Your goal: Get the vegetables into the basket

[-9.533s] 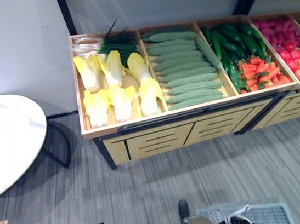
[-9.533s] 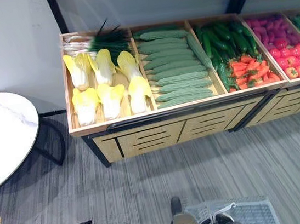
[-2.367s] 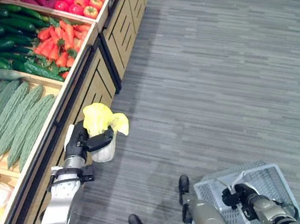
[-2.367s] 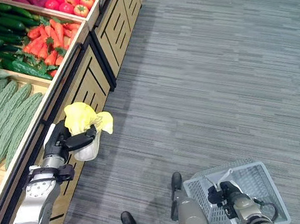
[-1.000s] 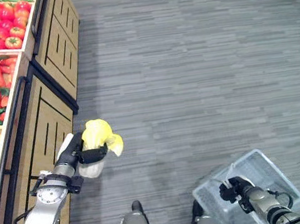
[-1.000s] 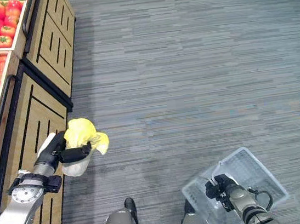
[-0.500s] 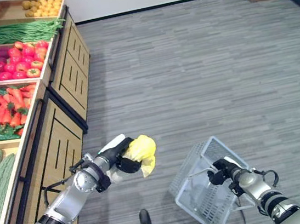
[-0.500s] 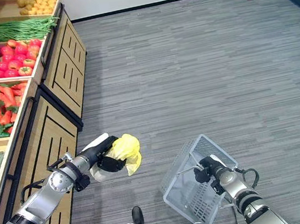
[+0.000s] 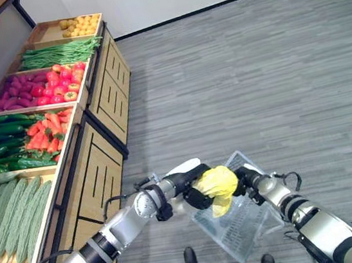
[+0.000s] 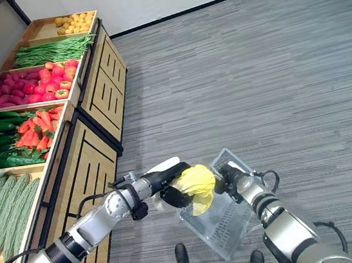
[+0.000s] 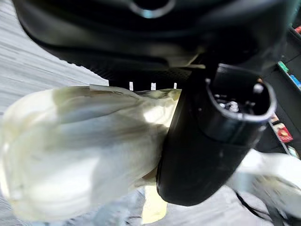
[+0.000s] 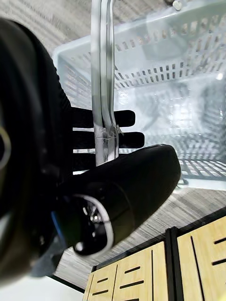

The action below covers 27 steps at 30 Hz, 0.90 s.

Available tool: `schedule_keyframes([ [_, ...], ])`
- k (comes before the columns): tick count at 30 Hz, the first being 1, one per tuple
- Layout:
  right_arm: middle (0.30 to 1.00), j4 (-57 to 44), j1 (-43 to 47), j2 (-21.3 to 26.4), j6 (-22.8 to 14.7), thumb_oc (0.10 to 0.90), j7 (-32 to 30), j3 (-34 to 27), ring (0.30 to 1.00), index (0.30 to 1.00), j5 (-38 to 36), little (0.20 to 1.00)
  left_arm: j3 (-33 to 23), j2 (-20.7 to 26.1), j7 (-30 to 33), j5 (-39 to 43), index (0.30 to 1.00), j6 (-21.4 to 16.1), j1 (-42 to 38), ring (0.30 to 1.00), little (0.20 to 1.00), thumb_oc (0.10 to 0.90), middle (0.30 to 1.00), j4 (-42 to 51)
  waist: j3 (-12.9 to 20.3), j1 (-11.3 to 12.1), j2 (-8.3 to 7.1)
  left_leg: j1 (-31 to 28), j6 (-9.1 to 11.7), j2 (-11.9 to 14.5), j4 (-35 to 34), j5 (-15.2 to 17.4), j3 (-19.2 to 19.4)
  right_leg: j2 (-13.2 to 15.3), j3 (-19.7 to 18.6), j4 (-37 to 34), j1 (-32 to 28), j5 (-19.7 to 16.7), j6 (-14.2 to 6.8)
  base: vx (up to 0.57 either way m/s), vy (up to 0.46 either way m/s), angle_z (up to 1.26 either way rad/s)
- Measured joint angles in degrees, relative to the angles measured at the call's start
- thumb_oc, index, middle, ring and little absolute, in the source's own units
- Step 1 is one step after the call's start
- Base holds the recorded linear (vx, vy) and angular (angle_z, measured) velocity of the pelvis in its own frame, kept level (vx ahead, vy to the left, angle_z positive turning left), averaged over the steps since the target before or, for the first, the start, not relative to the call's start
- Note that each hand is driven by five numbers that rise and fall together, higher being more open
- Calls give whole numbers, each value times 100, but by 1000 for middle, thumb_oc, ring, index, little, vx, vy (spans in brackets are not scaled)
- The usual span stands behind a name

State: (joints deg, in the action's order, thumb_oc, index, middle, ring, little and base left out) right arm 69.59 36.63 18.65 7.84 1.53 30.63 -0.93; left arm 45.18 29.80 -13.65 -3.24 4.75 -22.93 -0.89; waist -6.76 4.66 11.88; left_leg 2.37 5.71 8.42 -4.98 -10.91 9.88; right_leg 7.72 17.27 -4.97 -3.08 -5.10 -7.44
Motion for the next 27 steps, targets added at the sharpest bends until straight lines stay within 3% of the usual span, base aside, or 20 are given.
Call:
schedule_keyframes([
  [3, 300, 228, 290, -15, 77, 400, 3, 106, 300, 300, 6, 300, 11, -149, 58, 129, 300, -29, -27, 300, 300, 400, 300, -201, 4, 11, 3, 6, -1, -5, -6, 2, -2, -1, 19, 1, -6, 10, 1, 48, 21, 2],
  [4, 300, 479, 717, -52, 183, 400, -7, 144, 300, 300, 9, 300, 41, -542, 124, 220, 300, -9, -106, 300, 300, 400, 300, -870, -5, 20, -20, 17, -1, 7, -5, 1, -18, -13, 21, 1, 4, 9, 2, 0, 0, 0],
  [6, 300, 185, 1136, -39, 179, 400, -122, 140, 300, 300, 6, 300, 263, -647, 131, 225, 300, 118, -88, 300, 300, 400, 300, -1499, -26, -33, -143, 29, -1, 24, -5, 2, -12, -30, 13, 1, 23, 11, 5, 43, 34, -2],
  [9, 300, -115, 1266, -209, 161, 400, -222, 222, 300, 300, -16, 300, 348, -921, 229, 330, 300, 196, -94, 300, 300, 400, 300, -2414, -42, -104, -464, 34, 2, 51, -5, 7, 72, -52, -91, 1, 102, 10, 8, 27, 31, -16],
  [11, 300, -388, 1263, -432, 163, 400, -233, 386, 300, 300, -54, 300, 377, -1101, 298, 331, 300, 263, -95, 300, 300, 400, 300, -2997, -51, -294, -702, 75, 6, 68, -6, 13, 165, -64, -191, 1, 209, -18, 34, 12, 29, -26],
  [15, 300, -1198, 1094, -502, 171, 400, -200, 751, 300, 300, -193, 300, 376, -1506, 433, 304, 300, 304, -115, 300, 300, 400, 300, -4022, -58, -523, -933, 76, -2, 76, -6, 18, 275, -63, -325, 1, 299, -54, 45, 18, 23, -17],
  [20, 300, -2346, 717, -265, 174, 400, -146, 1042, 300, 300, -393, 300, 376, -1734, 558, -101, 300, 332, -195, 300, 300, 400, 300, -4319, -67, -644, -988, 7, -12, 93, -6, 37, 418, -76, -465, 1, 320, -95, 51, -10, 6, -14],
  [27, 300, -3299, -16, 1, 194, 400, 283, 1485, 300, 300, -522, 300, 415, -1557, 605, -608, 300, 377, -588, 300, 300, 400, 300, -4207, -72, -735, -1092, -50, -5, 99, -7, 63, 551, -76, -601, 0, 356, -132, 40, 9, 1, -11],
])
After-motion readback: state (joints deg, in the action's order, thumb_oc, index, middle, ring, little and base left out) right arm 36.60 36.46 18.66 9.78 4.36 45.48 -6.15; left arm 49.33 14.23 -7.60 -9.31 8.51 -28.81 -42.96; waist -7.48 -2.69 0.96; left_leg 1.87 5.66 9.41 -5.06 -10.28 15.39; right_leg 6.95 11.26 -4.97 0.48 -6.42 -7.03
